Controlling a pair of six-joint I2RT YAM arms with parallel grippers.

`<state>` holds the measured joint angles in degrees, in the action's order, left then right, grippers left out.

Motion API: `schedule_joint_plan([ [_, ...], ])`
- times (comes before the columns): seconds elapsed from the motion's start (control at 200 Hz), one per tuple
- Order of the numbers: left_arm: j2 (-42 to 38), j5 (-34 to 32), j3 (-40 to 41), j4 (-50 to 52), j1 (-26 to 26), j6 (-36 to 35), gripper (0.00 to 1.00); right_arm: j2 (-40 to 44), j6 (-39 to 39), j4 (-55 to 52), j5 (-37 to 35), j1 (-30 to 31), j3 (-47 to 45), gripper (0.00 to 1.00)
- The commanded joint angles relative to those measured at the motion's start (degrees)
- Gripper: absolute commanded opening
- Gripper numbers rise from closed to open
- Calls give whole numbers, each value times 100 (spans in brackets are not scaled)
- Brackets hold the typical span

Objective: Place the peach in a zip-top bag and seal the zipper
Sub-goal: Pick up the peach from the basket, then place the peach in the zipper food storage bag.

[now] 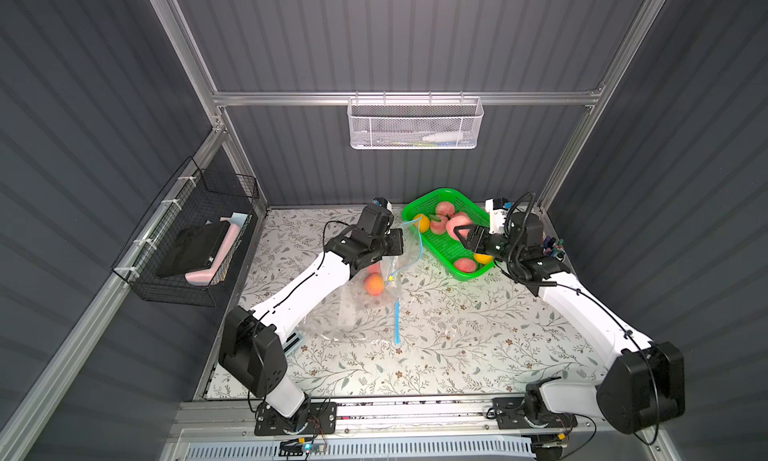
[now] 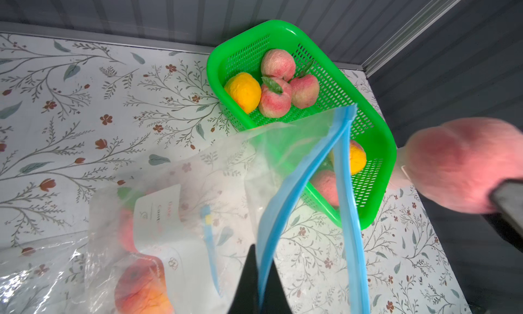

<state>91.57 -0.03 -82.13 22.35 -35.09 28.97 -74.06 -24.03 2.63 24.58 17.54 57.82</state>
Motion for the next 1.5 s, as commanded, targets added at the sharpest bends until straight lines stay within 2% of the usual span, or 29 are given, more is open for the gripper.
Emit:
schedule_joint_plan([
  [0.0,-293,-103,46,-154,55,209,0,118,-83,711,838,262,-70,59],
  [0.14,-220,42,-225,92,55,206,0,-6,-97,1223,1429,605,81,59],
  [0.315,-270,64,-549,564,55,184,0,-328,-2,1511,1770,894,385,59],
  [0.7,-383,132,-1059,1131,53,-192,0,-740,399,1318,1779,1226,574,59],
  [0.835,-405,45,-1034,1055,55,-270,0,-793,833,616,1585,1227,860,59],
  [1.031,-623,110,-377,346,55,-191,0,-755,1294,-175,1160,1231,1160,59],
  [1.176,-445,134,-619,472,55,-398,0,-785,1477,-412,1028,1269,1388,60],
  [1.251,-403,110,-725,482,55,-430,0,-892,1747,-923,793,1320,1612,60],
  [1.331,-475,151,-506,209,55,-381,0,-961,2006,-1388,539,1332,1775,60],
  [1.401,-474,56,-337,16,55,-386,0,-910,2185,-1516,608,1356,1761,60],
  [1.496,-173,-54,-755,416,55,-440,0,-888,2399,-1779,596,1424,1886,60],
])
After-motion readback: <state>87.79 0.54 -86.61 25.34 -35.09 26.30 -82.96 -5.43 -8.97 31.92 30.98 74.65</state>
